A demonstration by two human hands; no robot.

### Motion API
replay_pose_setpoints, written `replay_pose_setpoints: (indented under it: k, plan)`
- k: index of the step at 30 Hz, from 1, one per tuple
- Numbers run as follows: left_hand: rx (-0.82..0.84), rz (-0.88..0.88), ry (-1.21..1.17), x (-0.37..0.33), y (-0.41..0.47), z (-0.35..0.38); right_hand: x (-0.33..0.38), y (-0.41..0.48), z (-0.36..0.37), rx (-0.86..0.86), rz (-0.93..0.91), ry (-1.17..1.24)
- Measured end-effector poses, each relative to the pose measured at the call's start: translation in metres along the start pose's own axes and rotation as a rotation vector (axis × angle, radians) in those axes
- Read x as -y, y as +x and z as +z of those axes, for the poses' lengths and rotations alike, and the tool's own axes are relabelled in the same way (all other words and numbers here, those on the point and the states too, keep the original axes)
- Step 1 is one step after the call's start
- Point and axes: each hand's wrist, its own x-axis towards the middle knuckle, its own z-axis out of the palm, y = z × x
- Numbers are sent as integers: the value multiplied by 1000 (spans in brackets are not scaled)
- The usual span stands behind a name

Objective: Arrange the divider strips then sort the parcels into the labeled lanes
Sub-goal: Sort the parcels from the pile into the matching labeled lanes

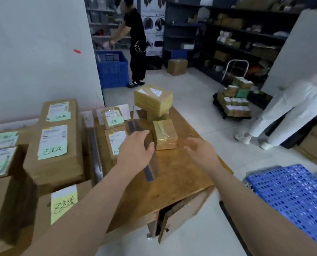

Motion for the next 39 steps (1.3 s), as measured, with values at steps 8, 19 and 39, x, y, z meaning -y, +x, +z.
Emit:
replay_pose_setpoints:
  k: [8, 19, 39]
  plan:
    - [99, -97, 29, -14, 73, 65, -60, 70, 5, 49, 79, 17]
    - [359, -378, 121, -11, 188, 168, -111, 165, 27, 134, 193, 67]
    - [18, -968, -1248, -29, 188, 240, -177, 256, 24, 411, 174, 250]
